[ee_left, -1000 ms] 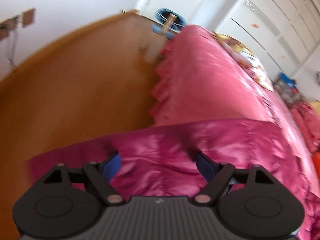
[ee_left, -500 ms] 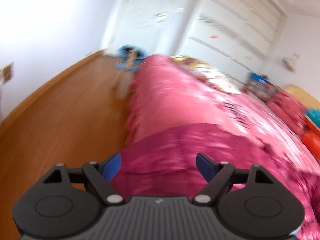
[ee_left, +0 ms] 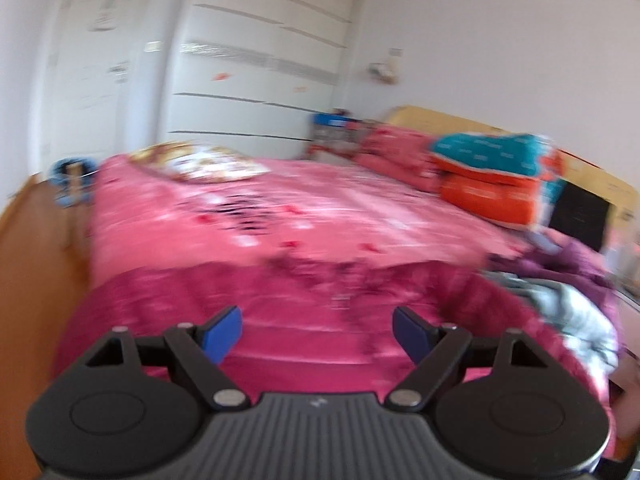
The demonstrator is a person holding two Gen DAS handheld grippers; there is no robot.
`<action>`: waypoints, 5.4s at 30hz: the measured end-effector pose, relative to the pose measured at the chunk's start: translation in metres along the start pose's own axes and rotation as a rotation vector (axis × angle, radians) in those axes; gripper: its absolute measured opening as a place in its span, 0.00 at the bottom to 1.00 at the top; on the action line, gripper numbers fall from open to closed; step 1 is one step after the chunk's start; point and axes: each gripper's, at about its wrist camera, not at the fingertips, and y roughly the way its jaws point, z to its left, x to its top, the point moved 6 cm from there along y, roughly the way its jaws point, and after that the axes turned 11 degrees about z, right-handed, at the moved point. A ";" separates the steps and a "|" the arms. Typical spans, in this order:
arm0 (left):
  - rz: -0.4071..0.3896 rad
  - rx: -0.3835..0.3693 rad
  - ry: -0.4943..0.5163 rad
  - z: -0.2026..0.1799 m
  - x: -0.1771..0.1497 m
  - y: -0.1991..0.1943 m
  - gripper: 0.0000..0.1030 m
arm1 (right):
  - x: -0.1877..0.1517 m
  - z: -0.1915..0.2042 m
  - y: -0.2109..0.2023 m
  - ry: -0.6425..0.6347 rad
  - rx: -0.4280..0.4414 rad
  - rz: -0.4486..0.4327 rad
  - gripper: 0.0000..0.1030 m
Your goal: Fold large clothes
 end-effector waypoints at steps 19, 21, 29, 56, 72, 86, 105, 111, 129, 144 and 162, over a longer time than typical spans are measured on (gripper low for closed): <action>0.233 -0.417 0.404 -0.272 -0.096 0.071 0.82 | 0.046 -0.216 -0.102 0.625 -0.131 -0.353 1.00; 0.280 -0.461 0.431 -0.297 -0.116 0.082 0.81 | 0.046 -0.245 -0.105 0.698 -0.141 -0.363 1.00; 0.447 -0.547 0.394 -0.366 -0.169 0.129 0.80 | 0.042 -0.312 -0.122 0.838 -0.149 -0.435 1.00; 0.535 -0.855 0.155 -0.295 -0.058 0.103 0.12 | 0.069 -0.290 -0.109 0.706 -0.009 -0.420 1.00; 0.600 -0.544 -0.099 -0.074 -0.091 0.134 0.44 | 0.075 -0.120 -0.068 0.038 0.365 -0.071 1.00; 0.421 -0.630 -0.364 0.015 -0.075 0.151 0.78 | 0.012 -0.011 -0.053 -0.278 0.521 0.267 1.00; 0.363 -0.736 -0.386 0.046 -0.070 0.163 0.82 | -0.036 0.052 -0.057 -0.119 0.596 0.398 0.46; 0.266 -0.726 -0.410 0.068 -0.052 0.156 0.83 | -0.038 0.061 -0.036 0.038 0.581 0.476 0.45; 0.186 -0.693 -0.588 0.116 -0.035 0.163 0.85 | -0.005 0.097 0.009 0.254 0.598 0.391 0.29; 0.108 -0.712 -0.646 0.139 -0.022 0.163 0.88 | 0.030 0.166 0.063 0.339 0.712 0.334 0.20; 0.188 -0.484 -0.684 0.129 -0.027 0.214 0.79 | 0.031 0.183 0.062 0.185 0.658 0.389 0.76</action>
